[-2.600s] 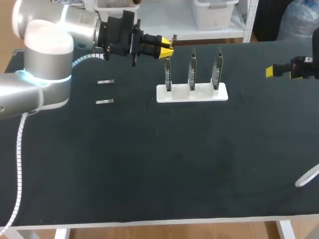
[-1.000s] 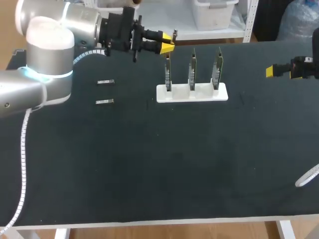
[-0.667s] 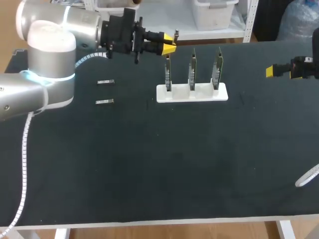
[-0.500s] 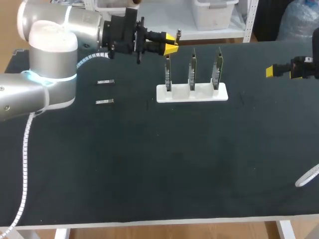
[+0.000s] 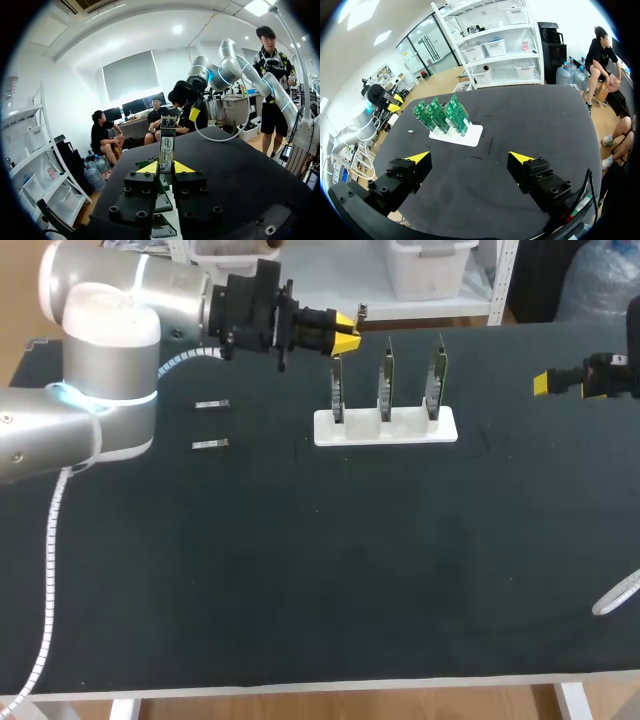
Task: Pick up the optical module with the left hand, and insert it into the network port with the right hand.
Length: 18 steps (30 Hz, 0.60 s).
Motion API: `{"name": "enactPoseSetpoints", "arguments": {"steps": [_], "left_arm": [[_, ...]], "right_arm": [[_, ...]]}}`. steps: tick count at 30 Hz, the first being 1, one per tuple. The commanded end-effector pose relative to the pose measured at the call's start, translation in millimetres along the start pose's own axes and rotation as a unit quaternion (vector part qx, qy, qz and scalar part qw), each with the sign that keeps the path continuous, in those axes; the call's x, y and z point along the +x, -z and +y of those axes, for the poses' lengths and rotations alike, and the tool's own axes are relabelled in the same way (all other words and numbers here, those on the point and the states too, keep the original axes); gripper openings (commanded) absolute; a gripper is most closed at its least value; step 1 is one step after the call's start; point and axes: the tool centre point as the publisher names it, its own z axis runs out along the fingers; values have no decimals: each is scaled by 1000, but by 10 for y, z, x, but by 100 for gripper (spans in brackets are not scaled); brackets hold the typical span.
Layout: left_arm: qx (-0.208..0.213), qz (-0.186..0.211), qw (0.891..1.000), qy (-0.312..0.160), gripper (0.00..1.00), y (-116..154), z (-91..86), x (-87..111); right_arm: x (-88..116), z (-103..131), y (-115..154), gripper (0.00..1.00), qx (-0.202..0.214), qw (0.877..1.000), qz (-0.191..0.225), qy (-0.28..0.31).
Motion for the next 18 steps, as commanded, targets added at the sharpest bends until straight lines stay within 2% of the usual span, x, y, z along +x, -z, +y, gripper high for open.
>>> {"name": "enactPoseSetpoints", "arguments": {"steps": [1,18], "left_arm": [[-2,1,1000,-1,0,-1,-10,-4],[-3,7,1000,4,0,43,-14,-2]], "right_arm": [[1,2,-4,100,0,1000,0,0],[1,2,-4,100,0,1000,0,0]]}}
